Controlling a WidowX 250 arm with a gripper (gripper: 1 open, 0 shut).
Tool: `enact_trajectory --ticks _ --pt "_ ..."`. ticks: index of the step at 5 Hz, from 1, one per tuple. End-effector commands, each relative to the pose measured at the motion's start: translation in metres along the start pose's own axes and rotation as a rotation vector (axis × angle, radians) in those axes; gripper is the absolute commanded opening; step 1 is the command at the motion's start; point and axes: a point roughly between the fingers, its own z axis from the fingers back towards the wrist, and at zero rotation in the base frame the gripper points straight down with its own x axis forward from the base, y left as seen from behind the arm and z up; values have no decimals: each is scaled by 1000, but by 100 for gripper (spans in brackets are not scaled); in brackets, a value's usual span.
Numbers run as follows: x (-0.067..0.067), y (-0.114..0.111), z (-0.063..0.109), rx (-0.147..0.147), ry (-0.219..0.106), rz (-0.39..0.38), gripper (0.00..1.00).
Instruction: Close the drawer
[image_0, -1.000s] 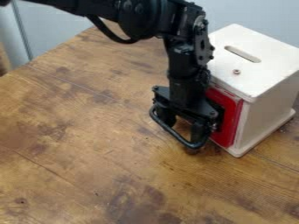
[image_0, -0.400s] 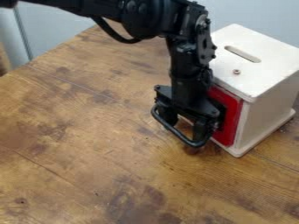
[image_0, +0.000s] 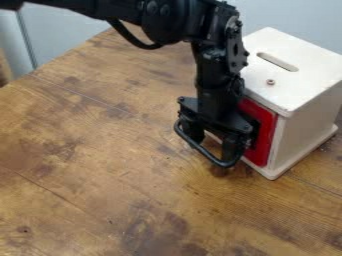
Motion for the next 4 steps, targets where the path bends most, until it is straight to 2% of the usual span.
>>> enact_trajectory --ticks 1,2,3,4 --pt "-11 54 -25 30 58 246 100" --pt "-13 62 -26 32 59 276 100" --pt "-10 63 -15 34 61 281 100" --pt "-7 65 -3 34 40 286 100"
